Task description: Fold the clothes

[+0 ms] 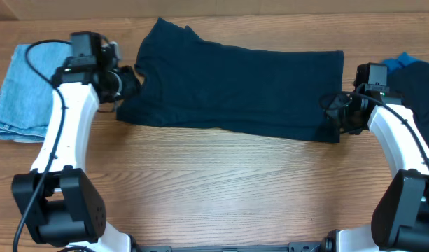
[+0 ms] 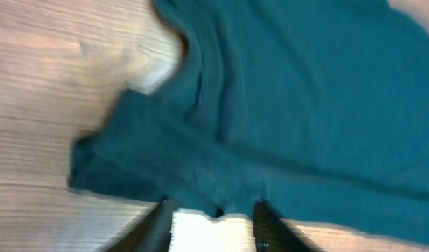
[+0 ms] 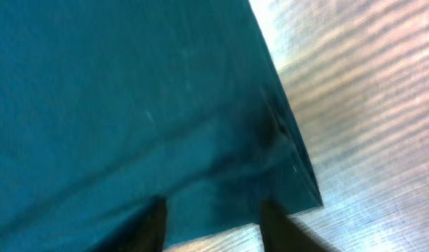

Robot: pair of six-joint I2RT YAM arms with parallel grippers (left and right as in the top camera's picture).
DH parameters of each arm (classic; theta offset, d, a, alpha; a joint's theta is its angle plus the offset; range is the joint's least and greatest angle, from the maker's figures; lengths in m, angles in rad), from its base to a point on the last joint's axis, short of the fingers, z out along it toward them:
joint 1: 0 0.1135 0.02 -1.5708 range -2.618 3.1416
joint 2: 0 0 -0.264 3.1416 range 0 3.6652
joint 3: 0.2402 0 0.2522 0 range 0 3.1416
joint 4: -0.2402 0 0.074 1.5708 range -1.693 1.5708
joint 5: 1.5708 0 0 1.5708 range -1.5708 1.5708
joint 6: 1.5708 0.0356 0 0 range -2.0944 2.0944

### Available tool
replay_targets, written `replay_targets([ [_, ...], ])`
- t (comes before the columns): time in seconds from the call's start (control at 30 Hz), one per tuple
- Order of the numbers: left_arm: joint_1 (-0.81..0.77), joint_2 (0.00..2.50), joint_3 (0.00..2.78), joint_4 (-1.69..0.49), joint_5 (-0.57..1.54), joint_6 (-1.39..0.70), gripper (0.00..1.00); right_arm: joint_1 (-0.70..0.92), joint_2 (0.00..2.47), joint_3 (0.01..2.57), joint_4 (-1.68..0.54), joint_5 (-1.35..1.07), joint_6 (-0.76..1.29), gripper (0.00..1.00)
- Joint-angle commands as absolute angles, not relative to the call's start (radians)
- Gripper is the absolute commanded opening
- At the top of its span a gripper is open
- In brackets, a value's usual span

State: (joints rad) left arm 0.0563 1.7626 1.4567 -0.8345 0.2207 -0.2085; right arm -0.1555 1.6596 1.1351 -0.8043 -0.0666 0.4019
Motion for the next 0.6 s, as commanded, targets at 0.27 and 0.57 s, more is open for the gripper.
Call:
replay_targets([
  [0.27, -0.138, 1.818, 1.356, -0.820, 0.093, -0.073, 0.04, -0.156, 1.697, 1.116, -0.789, -0.118, 0.378, 0.04],
  [0.57, -0.149, 1.851, 1.356, -0.799, 0.093, 0.030, 0.20, -0.156, 1.843, 1.116, -0.682, -0.118, 0.358, 0.04],
])
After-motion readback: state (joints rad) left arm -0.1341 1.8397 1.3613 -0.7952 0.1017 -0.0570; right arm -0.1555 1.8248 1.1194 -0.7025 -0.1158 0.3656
